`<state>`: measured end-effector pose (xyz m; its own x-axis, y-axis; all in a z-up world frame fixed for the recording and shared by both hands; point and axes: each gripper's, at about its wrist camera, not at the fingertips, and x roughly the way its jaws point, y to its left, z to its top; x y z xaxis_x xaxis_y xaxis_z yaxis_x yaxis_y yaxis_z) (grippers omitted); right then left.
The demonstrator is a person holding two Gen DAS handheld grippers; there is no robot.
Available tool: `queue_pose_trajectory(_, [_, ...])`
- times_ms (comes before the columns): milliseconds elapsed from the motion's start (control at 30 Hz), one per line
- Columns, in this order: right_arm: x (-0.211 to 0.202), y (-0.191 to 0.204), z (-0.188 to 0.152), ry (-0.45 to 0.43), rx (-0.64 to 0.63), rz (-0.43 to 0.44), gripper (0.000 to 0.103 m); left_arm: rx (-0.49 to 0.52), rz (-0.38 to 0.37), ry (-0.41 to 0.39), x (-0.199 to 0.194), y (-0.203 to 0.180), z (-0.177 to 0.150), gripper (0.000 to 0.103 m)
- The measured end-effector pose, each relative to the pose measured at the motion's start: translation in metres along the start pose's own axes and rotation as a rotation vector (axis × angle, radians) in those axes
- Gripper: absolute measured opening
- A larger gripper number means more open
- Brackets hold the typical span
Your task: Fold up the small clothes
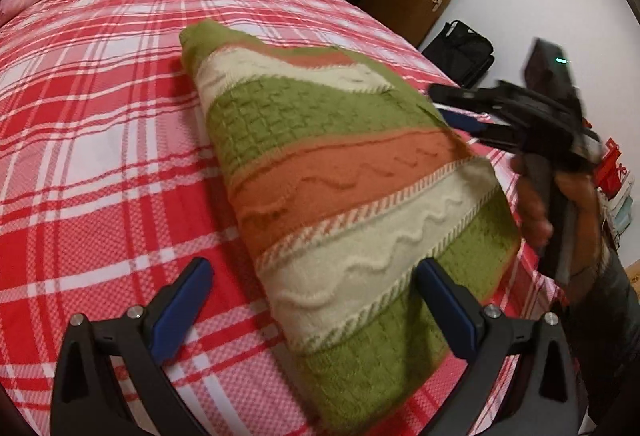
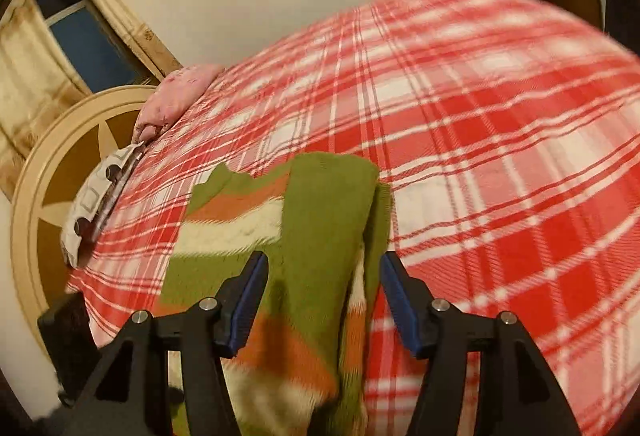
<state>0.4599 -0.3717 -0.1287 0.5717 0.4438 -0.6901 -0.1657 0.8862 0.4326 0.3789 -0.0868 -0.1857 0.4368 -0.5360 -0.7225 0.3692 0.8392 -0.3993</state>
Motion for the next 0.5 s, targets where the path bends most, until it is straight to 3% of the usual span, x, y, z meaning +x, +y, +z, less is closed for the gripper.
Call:
queue_pose_trajectory(167, [0.031,-0.016,0.013,0.051,0.028,-0.001,0.059,-0.005,-0.011,-0.001,0.002,0.002,0.002,0.103])
queue_pose_trajectory(500, [0.061,-0.035,0.015,0.076,0.089,0.119,0.059,0.009,-0.027,0.006,0.016,-0.003,0.014,0.103])
